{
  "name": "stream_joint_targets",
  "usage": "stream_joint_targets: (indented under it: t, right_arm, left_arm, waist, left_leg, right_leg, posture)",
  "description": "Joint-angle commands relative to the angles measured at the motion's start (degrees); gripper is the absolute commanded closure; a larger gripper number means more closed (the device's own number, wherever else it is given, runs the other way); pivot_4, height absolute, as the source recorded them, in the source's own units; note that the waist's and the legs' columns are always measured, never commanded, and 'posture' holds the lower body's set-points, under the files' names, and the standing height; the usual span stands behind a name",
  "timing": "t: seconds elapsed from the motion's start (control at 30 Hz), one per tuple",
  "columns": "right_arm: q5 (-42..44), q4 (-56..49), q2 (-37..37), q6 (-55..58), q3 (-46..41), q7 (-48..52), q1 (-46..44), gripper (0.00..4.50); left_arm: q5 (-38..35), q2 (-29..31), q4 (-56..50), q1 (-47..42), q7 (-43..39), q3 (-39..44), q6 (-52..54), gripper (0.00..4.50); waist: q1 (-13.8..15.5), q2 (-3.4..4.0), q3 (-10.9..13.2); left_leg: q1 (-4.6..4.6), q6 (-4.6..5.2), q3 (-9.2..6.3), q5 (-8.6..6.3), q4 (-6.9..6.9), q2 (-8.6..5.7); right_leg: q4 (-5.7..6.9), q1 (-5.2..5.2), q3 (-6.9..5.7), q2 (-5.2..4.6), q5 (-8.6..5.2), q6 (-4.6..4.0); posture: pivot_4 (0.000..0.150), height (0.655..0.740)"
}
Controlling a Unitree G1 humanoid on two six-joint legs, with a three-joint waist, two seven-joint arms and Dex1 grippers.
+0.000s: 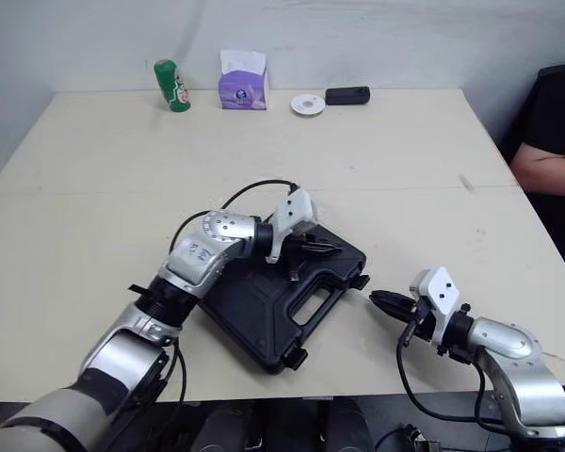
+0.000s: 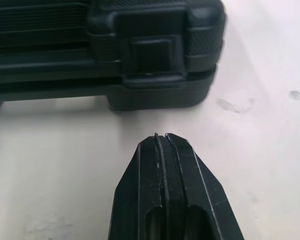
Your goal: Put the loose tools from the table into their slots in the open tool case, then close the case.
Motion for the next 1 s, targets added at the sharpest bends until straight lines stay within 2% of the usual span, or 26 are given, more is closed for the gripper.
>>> stream_joint_targets:
  t: [0.03, 0.23, 0.37, 1.0]
  right_arm:
    - [1.1, -3.1, 0.1, -0.4, -1.6, -0.8, 1.2, 4.39]
    - [0.5, -3.7, 0.7, -1.3, -0.9, -2.4, 1.7, 4.39]
    - [-0.5, -3.4, 1.1, -1.7, 0.2, -3.5, 1.1, 4.39]
    - [-0.8, -2.6, 3.1, -1.9, 4.5, -3.5, -6.4, 4.39]
  left_arm:
    - [4.1, 0.0, 2.7, 1.4, -1.6, -4.4, 0.1, 4.48]
    - [8.1, 0.7, 3.9, 3.7, -4.2, -8.9, 1.6, 4.48]
    - [10.0, 0.1, 5.2, 3.3, -2.6, -9.1, 4.1, 4.48]
    - [11.0, 1.0, 2.3, 5.5, -5.9, -10.4, 6.0, 4.48]
  waist:
    - [0.0, 0.01, 0.0]
    - [0.0, -0.02, -0.2]
    - [0.1, -0.01, -0.3]
    - [-0.1, -0.02, -0.6]
  left_leg:
    - [0.01, 0.00, -0.02, 0.00, 0.02, 0.00]
    - [0.33, 0.03, -0.18, -0.10, 0.03, 0.00]
    - [0.46, 0.02, -0.36, -0.24, 0.00, 0.05]
    - [0.52, 0.29, -0.50, -0.42, 0.00, 0.10]
  right_leg:
    - [0.00, 0.03, -0.01, 0.00, 0.00, 0.00]
    - [-0.14, 0.48, -0.12, -0.06, 0.00, 0.00]
    - [-0.30, 0.74, -0.27, -0.07, -0.01, -0.02]
    - [-0.39, 0.91, -0.42, -0.08, -0.03, -0.05]
  posture:
    - [0.150, 0.7400]
    - [0.150, 0.7400]
    - [0.150, 0.7400]
    - [0.150, 0.7400]
